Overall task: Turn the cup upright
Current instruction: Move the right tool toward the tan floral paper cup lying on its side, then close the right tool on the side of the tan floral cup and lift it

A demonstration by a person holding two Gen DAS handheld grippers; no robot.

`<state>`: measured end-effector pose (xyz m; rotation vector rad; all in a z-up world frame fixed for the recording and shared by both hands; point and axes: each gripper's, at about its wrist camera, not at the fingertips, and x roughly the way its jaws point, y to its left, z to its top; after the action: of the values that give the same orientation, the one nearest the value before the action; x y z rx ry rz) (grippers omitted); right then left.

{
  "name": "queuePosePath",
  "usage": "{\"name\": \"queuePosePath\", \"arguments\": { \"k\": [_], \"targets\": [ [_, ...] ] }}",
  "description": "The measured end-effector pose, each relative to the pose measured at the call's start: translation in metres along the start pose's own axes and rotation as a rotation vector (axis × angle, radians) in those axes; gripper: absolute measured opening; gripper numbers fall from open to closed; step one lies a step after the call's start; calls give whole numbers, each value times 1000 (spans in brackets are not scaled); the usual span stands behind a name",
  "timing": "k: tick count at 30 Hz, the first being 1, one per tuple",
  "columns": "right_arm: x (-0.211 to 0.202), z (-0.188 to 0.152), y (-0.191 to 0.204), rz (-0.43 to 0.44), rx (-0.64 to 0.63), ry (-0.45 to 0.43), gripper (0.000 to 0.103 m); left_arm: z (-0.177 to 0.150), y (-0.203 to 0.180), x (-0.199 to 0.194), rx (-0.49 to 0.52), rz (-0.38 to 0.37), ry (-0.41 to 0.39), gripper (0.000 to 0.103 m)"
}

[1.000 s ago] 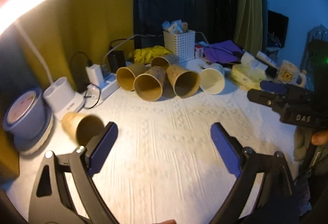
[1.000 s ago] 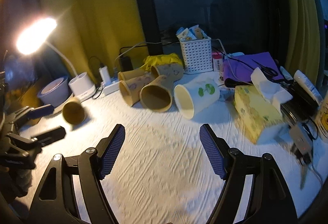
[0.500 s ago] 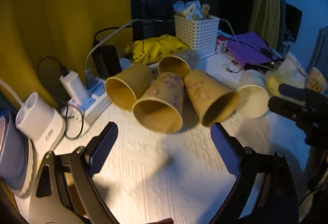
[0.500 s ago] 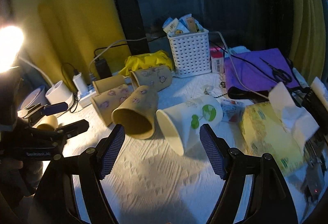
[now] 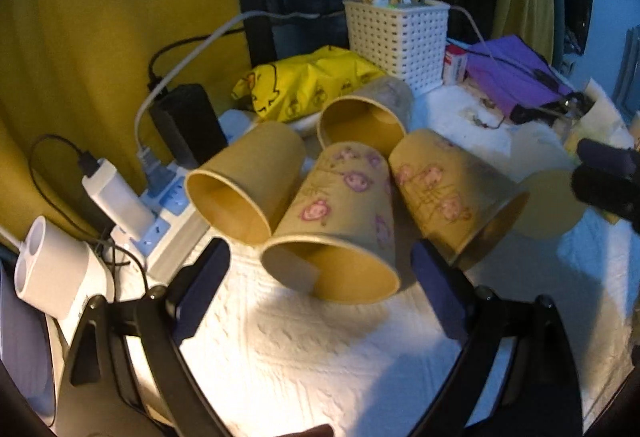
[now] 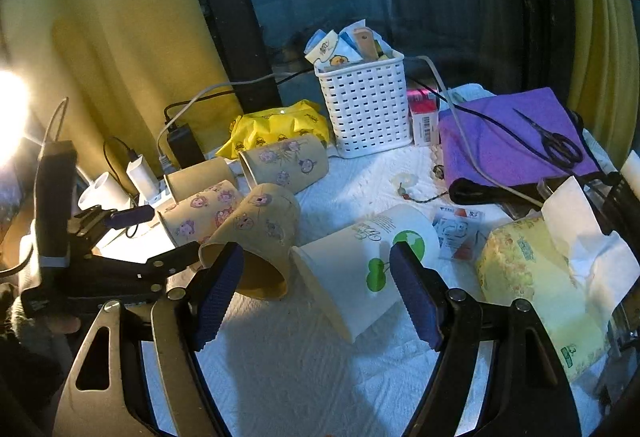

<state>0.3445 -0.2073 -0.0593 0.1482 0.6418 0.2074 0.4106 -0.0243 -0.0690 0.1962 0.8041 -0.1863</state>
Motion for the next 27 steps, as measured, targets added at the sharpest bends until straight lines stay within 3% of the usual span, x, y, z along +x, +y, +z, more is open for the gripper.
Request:
{"name": "queuePosePath", "arguments": {
  "k": [4, 9, 21, 27],
  "targets": [
    [-3, 0, 0, -5, 2, -7, 78, -2, -4, 1, 19, -8, -3, 92],
    [-6, -1, 1, -5, 3, -11, 78, -4, -7, 1, 34, -19, 6, 73],
    [-20, -5, 2, -4, 5, -25, 78, -10, -5, -24, 23, -37, -15, 72],
    [-32, -13, 9, -2, -8, -21, 78, -22, -7, -52, 11, -82, -16, 72]
  ]
}}
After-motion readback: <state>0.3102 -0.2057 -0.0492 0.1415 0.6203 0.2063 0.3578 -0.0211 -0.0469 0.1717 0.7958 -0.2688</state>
